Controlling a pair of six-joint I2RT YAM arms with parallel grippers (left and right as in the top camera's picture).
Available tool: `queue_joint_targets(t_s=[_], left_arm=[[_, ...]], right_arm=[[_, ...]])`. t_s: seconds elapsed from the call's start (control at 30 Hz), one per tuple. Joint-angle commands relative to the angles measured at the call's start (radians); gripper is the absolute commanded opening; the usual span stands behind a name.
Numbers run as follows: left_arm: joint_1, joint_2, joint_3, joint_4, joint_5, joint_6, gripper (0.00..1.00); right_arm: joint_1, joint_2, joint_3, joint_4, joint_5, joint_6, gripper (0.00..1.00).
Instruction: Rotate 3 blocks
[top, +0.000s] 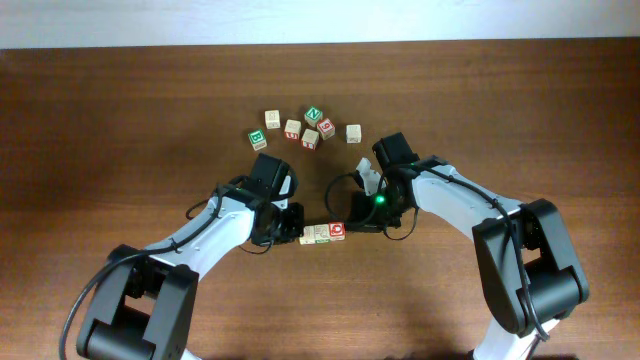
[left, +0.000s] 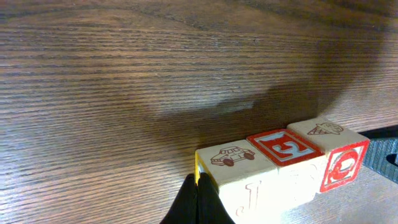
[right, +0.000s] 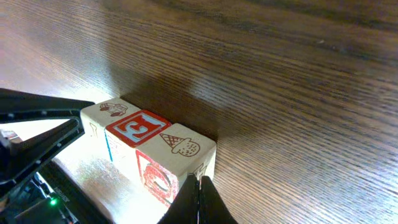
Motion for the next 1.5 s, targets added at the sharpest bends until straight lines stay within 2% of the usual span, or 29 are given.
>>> queue_joint_targets(t_s=[0.0,0.4,0.57,0.63,0.8,1.07,1.17,1.33,1.47], left_arm=[[0.001,0.007,0.01,0.006,0.021,0.017,0.0],[0.001,0.007,0.01,0.007,0.021,0.017,0.0],[0.001,0.007,0.01,0.007,0.021,0.017,0.0],[0.001,0.007,0.01,0.007,0.021,0.017,0.0],[0.001,0.007,0.01,0.007,0.021,0.017,0.0],[0.001,0.007,0.01,0.007,0.02,0.017,0.0],[0.001,0.007,0.01,0.007,0.02,0.017,0.0],[0.001,0.007,0.01,0.008,0.021,0.017,0.0],[0.001,0.007,0.01,0.007,0.021,0.017,0.0]], right_arm=[[0.01,-0.011,0.002,0.0,-0.078,-0.01,0.04],[0.117,-0.083,0.055,-0.003,-0.074,0.083,0.04],[0.141,-0.079,0.056,-0.009,0.04,0.19,0.04],[0.141,-0.077,0.056,-0.013,0.051,0.19,0.04],[0.137,-0.076,0.056,-0.1,0.216,0.209,0.04],[0.067,-0.076,0.056,-0.208,0.316,0.197,0.04],[0.069,-0.076,0.057,-0.205,0.291,0.143,0.04],[0.103,-0.077,0.073,-0.184,0.248,0.144,0.04],[0.101,-0.092,0.157,-0.266,0.295,0.153,0.04]])
